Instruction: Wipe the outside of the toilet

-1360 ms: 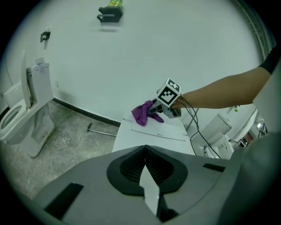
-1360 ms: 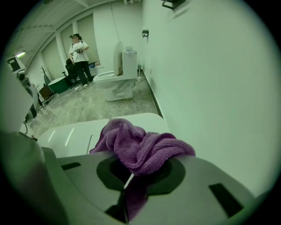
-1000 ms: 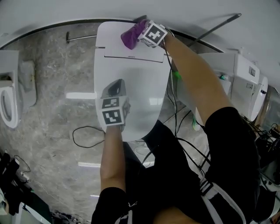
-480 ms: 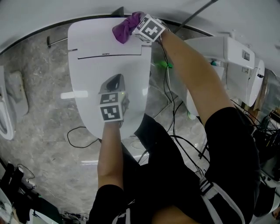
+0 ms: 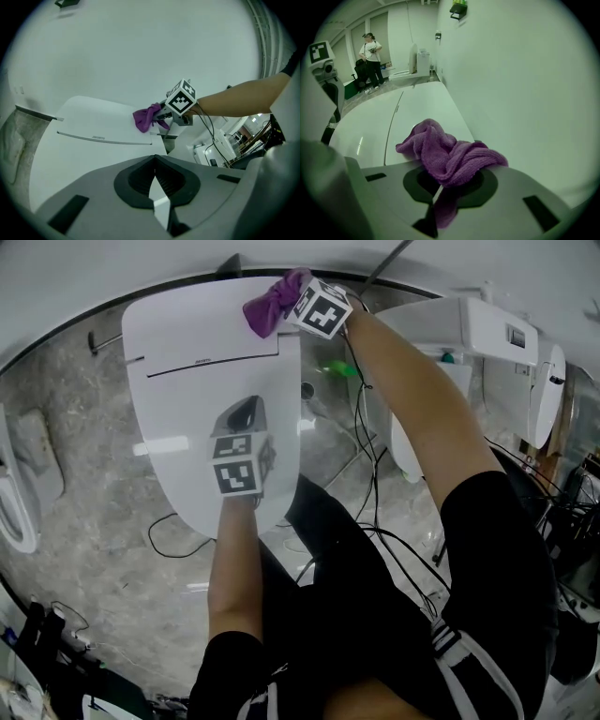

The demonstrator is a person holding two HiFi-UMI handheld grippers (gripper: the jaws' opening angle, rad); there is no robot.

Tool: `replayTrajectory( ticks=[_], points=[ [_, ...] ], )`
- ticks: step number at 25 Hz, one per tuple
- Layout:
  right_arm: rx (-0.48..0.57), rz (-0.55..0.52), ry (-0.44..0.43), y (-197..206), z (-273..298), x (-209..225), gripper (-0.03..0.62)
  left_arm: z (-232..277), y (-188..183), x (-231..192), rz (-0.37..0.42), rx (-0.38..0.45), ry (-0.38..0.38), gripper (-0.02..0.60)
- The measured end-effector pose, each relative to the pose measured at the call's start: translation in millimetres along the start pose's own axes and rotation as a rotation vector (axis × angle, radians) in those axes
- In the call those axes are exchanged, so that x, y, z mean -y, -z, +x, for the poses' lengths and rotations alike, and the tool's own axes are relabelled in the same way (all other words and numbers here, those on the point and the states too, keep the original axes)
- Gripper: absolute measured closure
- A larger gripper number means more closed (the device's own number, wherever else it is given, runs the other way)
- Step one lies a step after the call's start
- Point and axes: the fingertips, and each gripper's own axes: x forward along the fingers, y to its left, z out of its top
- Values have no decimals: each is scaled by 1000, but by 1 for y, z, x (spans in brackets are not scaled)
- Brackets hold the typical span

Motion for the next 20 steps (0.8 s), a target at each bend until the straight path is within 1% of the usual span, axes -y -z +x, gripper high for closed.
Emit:
replayTrajectory(
  ticks=[4, 10, 14, 17, 19, 20],
  points=[
    [-5, -9, -11, 20, -9, -4, 526, 9, 6, 9, 26, -24, 0, 571],
    [60, -49, 19, 38, -16, 0, 526, 30, 9, 17, 77, -55, -2, 571],
    [53, -136, 53, 58, -16, 11, 526, 41, 9, 14, 93, -62, -22, 572],
    [28, -251, 85, 76, -2, 16, 526, 47, 2, 15, 106, -38, -39, 572],
    [21, -318, 86, 84, 13, 14, 526, 53, 0, 12, 110, -34, -53, 572],
    [22, -331, 75, 87, 21, 11, 526, 57, 1, 10, 113, -38, -59, 572]
  ],
)
